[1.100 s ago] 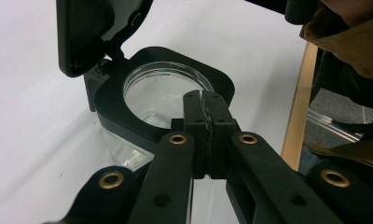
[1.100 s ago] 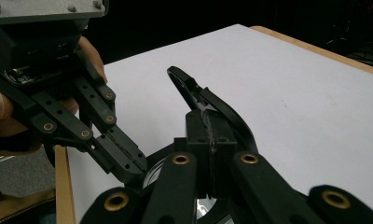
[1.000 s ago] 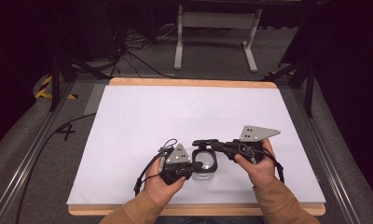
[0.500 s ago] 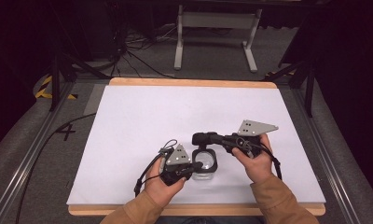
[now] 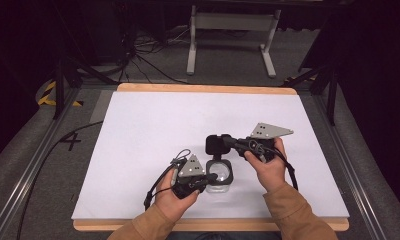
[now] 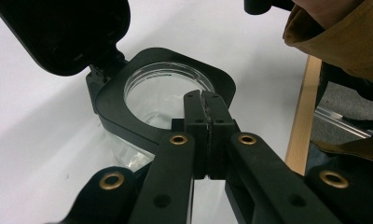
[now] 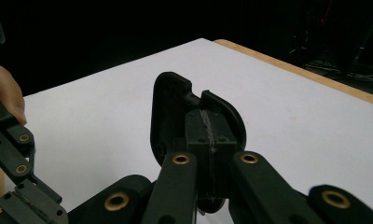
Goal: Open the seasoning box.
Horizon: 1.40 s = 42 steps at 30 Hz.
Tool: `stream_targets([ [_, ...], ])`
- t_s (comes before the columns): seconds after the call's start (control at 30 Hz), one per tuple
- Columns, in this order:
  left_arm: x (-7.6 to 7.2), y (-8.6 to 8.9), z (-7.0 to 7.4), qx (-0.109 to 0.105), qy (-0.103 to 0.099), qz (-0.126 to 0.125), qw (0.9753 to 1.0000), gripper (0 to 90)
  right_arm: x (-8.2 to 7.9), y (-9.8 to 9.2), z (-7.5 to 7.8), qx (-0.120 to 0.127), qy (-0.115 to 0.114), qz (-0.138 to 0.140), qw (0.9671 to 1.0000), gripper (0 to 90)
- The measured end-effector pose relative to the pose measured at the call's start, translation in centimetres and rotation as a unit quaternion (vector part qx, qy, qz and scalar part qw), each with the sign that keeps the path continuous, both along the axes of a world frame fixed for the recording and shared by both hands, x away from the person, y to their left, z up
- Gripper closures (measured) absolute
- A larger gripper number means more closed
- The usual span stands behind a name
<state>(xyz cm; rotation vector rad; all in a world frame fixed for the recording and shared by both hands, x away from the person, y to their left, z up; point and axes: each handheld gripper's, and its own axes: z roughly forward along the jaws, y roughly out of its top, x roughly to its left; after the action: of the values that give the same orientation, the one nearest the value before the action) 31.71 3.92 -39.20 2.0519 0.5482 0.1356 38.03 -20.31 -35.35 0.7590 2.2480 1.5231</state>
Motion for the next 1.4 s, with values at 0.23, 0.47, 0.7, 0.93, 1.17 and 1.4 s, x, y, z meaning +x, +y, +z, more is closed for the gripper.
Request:
stream_targets([
  [0.23, 0.0, -0.1, 0.0, -0.003, 0.000, -0.001, 1.0000, 90.0, -0.1, 0.2, -0.2, 0.002, 0.000, -0.006, 1.0000, 90.0],
  [0.47, 0.7, 0.5, 0.3, -0.016, 0.031, -0.015, 0.9993, 84.3, -0.5, -0.2, 0.1, 0.004, -0.006, -0.003, 1.0000, 90.0],
  [0.7, 0.9, 2.9, 2.5, -0.025, 0.018, -0.006, 0.9995, 79.3, -1.4, -2.6, 1.3, 0.027, -0.009, 0.000, 0.9996, 89.3],
  [0.93, 1.5, 5.8, 4.1, -0.021, 0.016, 0.015, 0.9995, 70.2, -2.3, -5.1, 2.2, 0.020, -0.006, -0.006, 0.9998, 77.6],
  [1.17, 2.2, 8.7, 4.7, -0.005, 0.014, 0.038, 0.9992, 62.6, -2.4, -7.6, 2.6, 0.008, 0.012, -0.017, 0.9998, 60.1],
  [1.4, 3.1, 11.0, 4.6, 0.012, 0.025, 0.051, 0.9983, 56.5, -2.4, -10.1, 2.5, -0.014, 0.020, -0.040, 0.9989, 51.8],
])
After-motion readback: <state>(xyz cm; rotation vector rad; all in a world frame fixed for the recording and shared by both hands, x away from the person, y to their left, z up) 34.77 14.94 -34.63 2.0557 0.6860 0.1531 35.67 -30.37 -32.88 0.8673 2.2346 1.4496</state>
